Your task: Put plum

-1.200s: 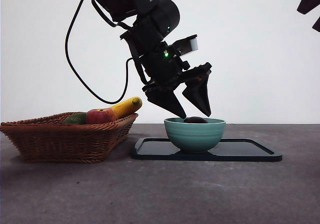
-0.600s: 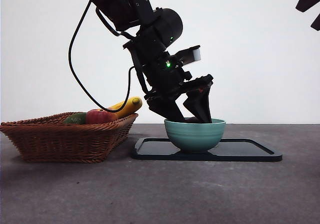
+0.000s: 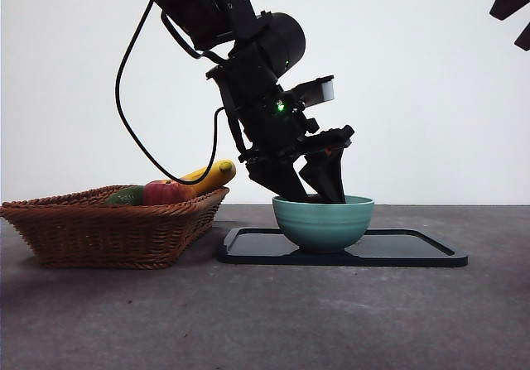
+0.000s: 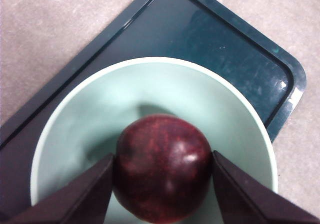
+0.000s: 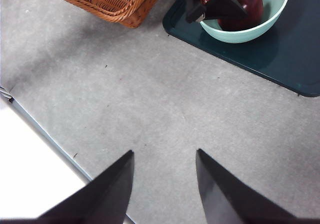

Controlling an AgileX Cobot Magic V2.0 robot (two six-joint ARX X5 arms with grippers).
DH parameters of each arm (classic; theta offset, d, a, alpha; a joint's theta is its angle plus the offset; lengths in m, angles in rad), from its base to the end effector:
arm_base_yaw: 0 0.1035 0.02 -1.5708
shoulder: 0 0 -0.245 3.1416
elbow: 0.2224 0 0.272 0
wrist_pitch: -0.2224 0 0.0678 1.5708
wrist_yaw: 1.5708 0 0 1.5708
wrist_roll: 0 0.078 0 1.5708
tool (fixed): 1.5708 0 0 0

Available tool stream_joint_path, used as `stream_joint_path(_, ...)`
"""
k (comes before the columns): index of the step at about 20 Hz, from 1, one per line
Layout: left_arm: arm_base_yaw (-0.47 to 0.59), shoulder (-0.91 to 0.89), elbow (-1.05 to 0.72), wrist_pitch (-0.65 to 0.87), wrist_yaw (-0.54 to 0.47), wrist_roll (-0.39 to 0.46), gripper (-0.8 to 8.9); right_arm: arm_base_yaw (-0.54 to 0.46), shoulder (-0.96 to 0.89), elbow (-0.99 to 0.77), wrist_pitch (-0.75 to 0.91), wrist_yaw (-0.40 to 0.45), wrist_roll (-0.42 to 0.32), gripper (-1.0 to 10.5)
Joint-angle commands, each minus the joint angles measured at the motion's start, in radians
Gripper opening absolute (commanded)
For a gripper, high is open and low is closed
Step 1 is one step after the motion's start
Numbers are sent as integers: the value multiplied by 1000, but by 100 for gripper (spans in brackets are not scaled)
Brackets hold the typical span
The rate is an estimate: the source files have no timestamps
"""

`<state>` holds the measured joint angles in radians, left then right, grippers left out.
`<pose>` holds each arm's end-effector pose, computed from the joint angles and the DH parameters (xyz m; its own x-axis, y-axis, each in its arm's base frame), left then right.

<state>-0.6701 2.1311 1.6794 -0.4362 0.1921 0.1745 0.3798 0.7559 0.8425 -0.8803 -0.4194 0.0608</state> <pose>0.3875 -0.3260 0.1372 0.3669 -0.5344 -0.7615 0.7989 0.6003 -0.0363 0.1724 0.1030 0.2551 0.4438 0.6156 -0.6512 -0.5624 0.7571 0.3324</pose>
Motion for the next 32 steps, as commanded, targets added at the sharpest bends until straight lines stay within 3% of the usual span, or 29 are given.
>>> stream_joint_path(1,-9,25,41,2,0,-11,235,6,6,4,5,-3,6,198)
stream_joint_path(7,-6,-103,51,-1,0,-11,235,6,6,4,15,-3,6,198)
stream_joint_path(13,26,-356,51,-80,0,-51,235,6,6,4,19,-3,6,198)
stream_joint_path(18,91,-591,51,-232,0,-108,244,6,6,4,19,-2,6,198)
stream_joint_path(23,170,-773,33,-393,-1,-108,247,6,6,4,19,-2,6,198)
stream_joint_path(28,280,-912,-147,-419,-1,-108,247,6,6,4,20,-3,3,198)
stream_joint_path(32,352,-958,-377,-295,-1,-101,246,6,6,4,20,-3,3,198)
